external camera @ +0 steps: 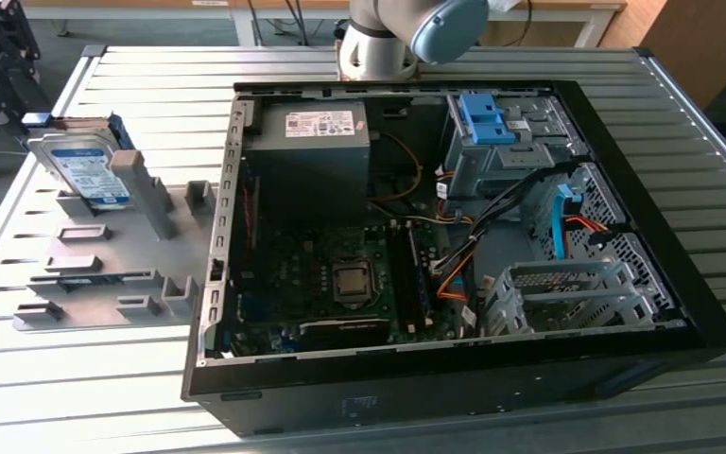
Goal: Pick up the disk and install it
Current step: 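Pick up the disk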
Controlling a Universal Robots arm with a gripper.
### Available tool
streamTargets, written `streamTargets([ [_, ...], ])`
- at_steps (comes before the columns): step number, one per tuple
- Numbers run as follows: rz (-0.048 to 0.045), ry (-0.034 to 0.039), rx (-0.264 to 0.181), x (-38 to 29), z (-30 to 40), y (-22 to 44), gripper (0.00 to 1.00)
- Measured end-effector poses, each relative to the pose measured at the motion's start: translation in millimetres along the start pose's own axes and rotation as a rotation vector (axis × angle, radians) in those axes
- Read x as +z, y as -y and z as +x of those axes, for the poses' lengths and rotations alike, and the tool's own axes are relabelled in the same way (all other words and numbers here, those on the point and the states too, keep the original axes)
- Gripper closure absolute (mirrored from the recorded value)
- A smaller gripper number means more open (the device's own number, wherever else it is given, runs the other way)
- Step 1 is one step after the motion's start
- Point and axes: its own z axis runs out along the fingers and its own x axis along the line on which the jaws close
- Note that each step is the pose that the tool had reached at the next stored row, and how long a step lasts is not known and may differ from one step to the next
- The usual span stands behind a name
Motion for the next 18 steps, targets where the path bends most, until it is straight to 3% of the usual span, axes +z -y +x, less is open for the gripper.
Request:
streamTargets([
  [5,-0.0001,0.0002,-0.004,7.7,0.4,0.0,0.45],
  [12,-0.0002,0.0009,-0.004,8.1,0.3,0.0,0.45],
  [18,-0.0011,0.0030,-0.025,12.5,-0.2,-0.2,0.45],
])
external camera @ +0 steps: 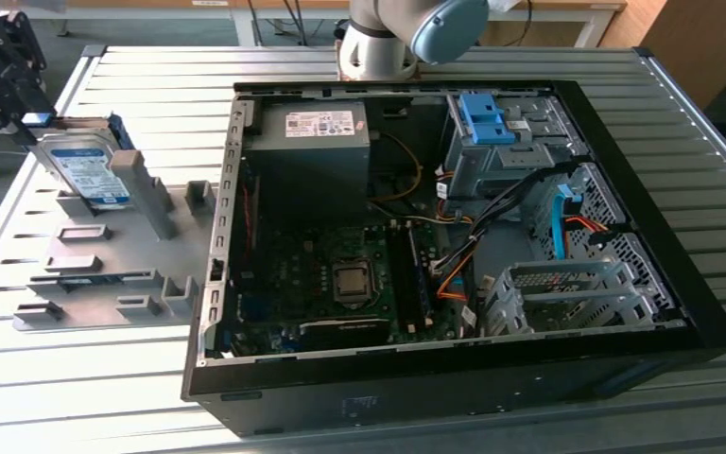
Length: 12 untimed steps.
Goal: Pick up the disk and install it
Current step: 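Pick up the disk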
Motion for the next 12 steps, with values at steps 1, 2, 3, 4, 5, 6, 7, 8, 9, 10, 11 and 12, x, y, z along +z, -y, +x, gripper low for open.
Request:
streamTargets([
  [1,-0.0002,0.0007,-0.005,1.0,0.0,0.0,0.45],
  [2,-0.0004,0.0009,-0.008,2.1,0.1,0.1,0.45],
  [3,-0.0004,0.0009,-0.008,3.7,0.1,0.1,0.45],
  [4,-0.0003,0.0010,-0.008,5.3,-0.2,0.1,0.45],
  [5,-0.0004,0.0010,-0.008,6.7,-0.4,0.1,0.45],
  [6,-0.0004,0.0010,-0.008,7.7,-0.7,0.1,0.45],
  [7,-0.0004,0.0010,-0.008,8.4,-0.7,0.0,0.45],
  [8,-0.0005,0.0009,-0.008,8.5,-0.7,0.0,0.45],
  [9,-0.0007,0.0008,-0.008,8.4,-0.7,0.0,0.45],
  [10,-0.0007,0.0009,-0.008,8.5,-0.7,0.0,0.47],
  [11,-0.0005,0.0010,-0.008,8.7,-0.7,0.0,0.47],
  [12,-0.0004,0.0010,-0.008,8.7,-0.7,0.0,0.53],
])
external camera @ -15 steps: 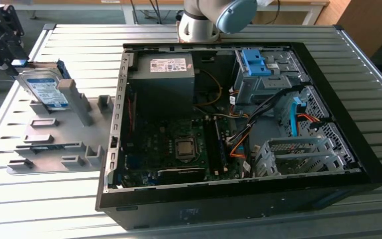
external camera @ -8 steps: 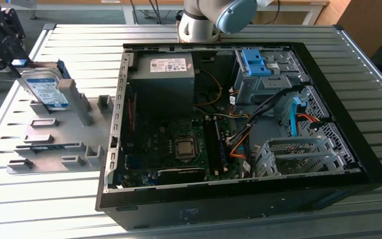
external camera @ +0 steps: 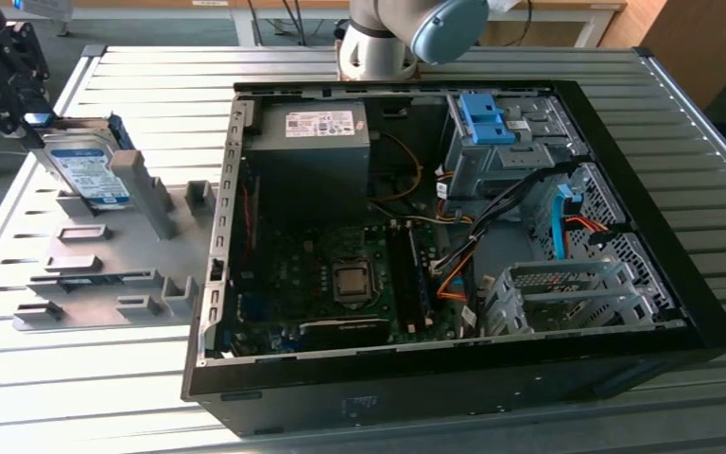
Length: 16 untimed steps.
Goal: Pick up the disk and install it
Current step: 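Pick up the disk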
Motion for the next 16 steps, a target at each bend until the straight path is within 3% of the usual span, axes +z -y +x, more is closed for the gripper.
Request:
streamTargets([
  [9,0.0003,-0.0012,0.002,4.1,-1.9,-1.7,0.53],
  [12,0.0007,-0.0088,0.003,5.9,-2.0,-1.8,0.53],
  [16,0.0009,-0.0102,0.005,6.9,-1.9,-1.8,0.53],
])
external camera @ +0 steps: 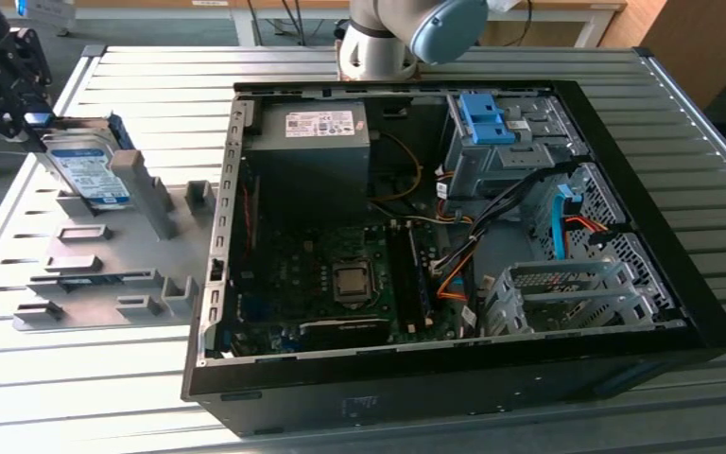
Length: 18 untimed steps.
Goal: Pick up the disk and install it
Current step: 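Pick up the disk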
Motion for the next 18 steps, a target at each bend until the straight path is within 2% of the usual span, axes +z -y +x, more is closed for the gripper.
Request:
streamTargets([
  [13,-0.0001,-0.0006,0.000,3.1,-1.0,-0.1,0.53],
  [16,0.0000,-0.0006,0.000,3.3,-1.0,-0.1,0.55],
  [17,0.0000,-0.0006,0.000,3.3,-1.0,-0.1,0.62],
  [18,0.0000,-0.0006,0.000,3.3,-1.0,-0.1,0.62],
])
